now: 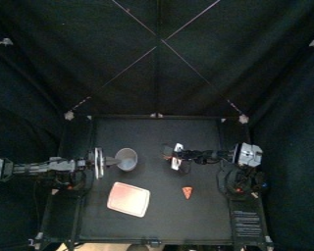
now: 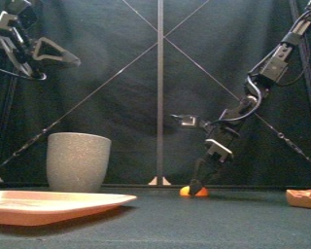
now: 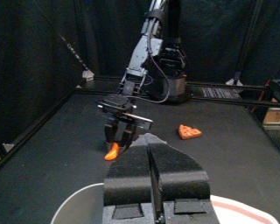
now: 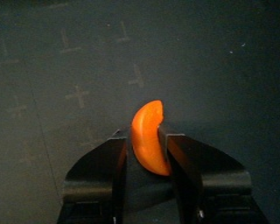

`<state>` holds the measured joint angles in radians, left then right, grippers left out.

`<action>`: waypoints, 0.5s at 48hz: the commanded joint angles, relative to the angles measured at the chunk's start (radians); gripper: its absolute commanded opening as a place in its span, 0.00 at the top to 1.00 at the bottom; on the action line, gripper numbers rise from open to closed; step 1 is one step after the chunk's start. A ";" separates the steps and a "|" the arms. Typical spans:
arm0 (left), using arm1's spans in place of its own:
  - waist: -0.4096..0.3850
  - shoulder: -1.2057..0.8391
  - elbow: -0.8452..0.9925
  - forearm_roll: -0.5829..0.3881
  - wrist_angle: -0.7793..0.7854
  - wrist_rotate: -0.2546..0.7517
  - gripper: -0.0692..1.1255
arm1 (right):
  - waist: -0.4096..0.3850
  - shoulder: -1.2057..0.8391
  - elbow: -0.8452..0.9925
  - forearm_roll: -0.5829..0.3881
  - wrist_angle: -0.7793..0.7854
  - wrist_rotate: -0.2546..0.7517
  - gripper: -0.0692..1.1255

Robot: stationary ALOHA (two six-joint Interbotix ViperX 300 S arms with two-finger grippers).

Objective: Pick the tangerine then place it on the pink plate
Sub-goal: Place tangerine on the pink plate

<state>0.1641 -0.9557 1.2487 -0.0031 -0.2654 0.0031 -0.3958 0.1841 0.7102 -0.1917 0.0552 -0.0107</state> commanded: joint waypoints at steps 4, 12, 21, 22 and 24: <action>-0.002 0.005 -0.015 0.000 -0.009 0.002 0.87 | 0.017 -0.032 0.011 0.021 0.011 0.006 0.38; 0.000 0.005 -0.017 0.002 -0.009 0.002 0.87 | 0.089 -0.109 -0.008 0.054 0.011 0.009 0.38; 0.003 0.005 -0.017 0.002 -0.009 0.002 0.87 | 0.253 -0.163 -0.087 0.132 0.009 0.009 0.38; 0.003 0.005 -0.017 0.002 -0.009 0.002 0.87 | 0.270 -0.161 -0.098 0.140 0.009 0.009 0.38; 0.003 0.005 -0.018 0.002 -0.009 0.002 0.87 | 0.304 -0.158 -0.124 0.153 0.006 0.011 0.38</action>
<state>0.1641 -0.9557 1.2471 -0.0031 -0.2654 0.0031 -0.1442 0.0614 0.6412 -0.0614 0.0706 -0.0015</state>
